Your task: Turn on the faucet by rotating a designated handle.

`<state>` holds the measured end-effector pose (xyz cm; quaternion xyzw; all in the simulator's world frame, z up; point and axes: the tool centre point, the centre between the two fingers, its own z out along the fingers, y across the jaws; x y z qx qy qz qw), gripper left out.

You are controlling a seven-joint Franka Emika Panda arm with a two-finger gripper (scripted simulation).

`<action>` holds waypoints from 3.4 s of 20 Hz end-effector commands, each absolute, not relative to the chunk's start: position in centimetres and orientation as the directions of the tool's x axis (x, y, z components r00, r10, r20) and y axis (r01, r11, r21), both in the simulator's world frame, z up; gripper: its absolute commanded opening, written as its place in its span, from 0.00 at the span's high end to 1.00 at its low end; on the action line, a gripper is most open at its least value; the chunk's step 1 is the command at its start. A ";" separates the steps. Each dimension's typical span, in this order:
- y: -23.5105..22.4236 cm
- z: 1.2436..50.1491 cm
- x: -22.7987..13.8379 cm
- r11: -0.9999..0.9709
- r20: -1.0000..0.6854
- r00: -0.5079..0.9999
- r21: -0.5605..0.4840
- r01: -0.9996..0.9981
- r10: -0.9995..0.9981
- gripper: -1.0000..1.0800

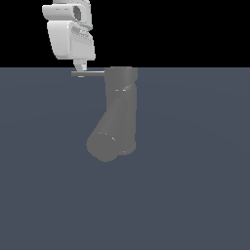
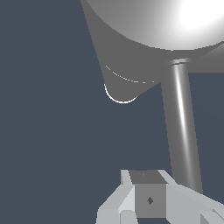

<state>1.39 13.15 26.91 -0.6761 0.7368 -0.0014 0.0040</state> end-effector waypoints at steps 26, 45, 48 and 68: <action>11.8 26.9 -6.0 0.087 0.000 -0.087 -0.006 -0.996 -0.996 1.00; 7.3 26.9 -11.3 0.087 0.000 -0.087 -0.001 -0.996 -0.996 1.00; 6.5 26.9 -12.1 0.087 0.000 -0.087 -0.001 -0.996 -0.996 1.00; -3.1 26.9 -12.5 0.086 0.000 -0.086 0.000 -0.996 -0.996 1.00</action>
